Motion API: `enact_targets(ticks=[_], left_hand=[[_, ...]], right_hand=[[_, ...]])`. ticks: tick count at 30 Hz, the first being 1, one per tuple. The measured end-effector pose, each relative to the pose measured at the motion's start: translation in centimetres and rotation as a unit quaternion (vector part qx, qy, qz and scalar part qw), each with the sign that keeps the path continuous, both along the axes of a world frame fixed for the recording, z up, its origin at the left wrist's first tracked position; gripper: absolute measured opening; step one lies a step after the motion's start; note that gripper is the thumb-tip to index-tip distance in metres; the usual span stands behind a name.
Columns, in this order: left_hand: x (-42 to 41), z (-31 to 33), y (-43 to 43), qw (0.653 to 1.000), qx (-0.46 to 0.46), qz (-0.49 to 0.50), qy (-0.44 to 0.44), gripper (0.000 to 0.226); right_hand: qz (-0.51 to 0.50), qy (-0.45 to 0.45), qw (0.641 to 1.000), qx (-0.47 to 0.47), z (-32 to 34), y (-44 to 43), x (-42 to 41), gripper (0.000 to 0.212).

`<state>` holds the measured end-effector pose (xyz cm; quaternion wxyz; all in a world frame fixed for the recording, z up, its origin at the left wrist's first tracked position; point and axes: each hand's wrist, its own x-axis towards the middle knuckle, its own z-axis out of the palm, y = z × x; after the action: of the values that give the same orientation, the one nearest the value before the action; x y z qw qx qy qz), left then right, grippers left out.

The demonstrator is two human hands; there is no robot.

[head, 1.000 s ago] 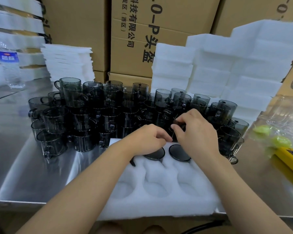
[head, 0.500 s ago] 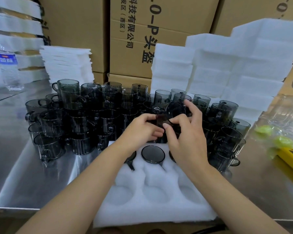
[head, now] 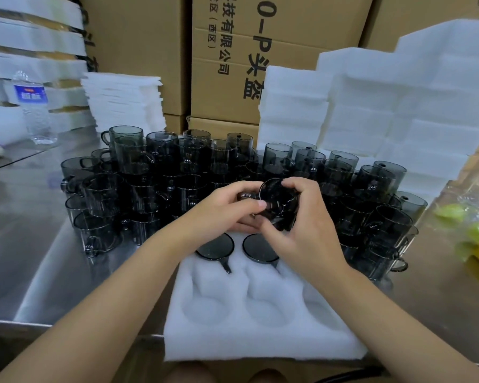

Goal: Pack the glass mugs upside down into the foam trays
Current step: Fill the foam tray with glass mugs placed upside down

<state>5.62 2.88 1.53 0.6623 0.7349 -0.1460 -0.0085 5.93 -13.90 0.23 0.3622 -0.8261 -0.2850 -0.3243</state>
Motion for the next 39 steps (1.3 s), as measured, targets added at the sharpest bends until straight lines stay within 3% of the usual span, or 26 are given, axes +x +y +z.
enact_targets(ticks=[2,5,11,14,16,18,20,30,32,39], left_hand=[[-0.9,-0.4,1.5,0.995,0.087,0.016,-0.05,0.036],[-2.5,-1.5,2.9,0.982,0.167,0.032,-0.085,0.044],[-3.7,-3.5,3.1,0.987,0.13,0.045,-0.088,0.044],[-3.8,-3.4,3.0,0.99,0.092,0.055,-0.088,0.045],[-3.9,-3.3,2.9,0.993,0.056,0.048,-0.09,0.038],[-4.2,-3.2,2.9,0.991,0.058,0.046,-0.109,0.048],[-4.3,-3.4,3.2,0.989,0.059,0.058,-0.124,0.039],[-3.6,-4.0,3.3,0.995,0.019,0.057,-0.083,0.042],[-3.7,-4.0,3.4,0.995,0.017,0.052,-0.081,0.042],[-3.8,-4.1,3.5,0.997,0.016,0.053,-0.061,0.041]], right_hand=[[0.034,0.009,0.999,-0.026,0.0,0.1,-0.1,0.07],[0.042,-0.007,0.996,-0.072,-0.1,0.0,-0.1,0.073],[-0.021,-0.026,0.999,0.009,2.0,0.5,-1.3,0.054],[0.024,0.075,0.996,0.029,3.7,1.5,-3.8,0.049],[0.072,0.174,0.981,-0.036,4.0,2.5,-5.9,0.051],[0.103,0.217,0.96,-0.145,3.3,3.5,-7.7,0.043],[0.11,0.222,0.947,-0.204,2.6,4.5,-8.9,0.035],[0.016,0.179,0.929,-0.323,2.9,5.7,-9.1,0.041],[0.0,0.153,0.927,-0.342,2.6,5.9,-9.2,0.05],[-0.015,0.121,0.895,-0.429,1.2,5.7,-10.0,0.109]])
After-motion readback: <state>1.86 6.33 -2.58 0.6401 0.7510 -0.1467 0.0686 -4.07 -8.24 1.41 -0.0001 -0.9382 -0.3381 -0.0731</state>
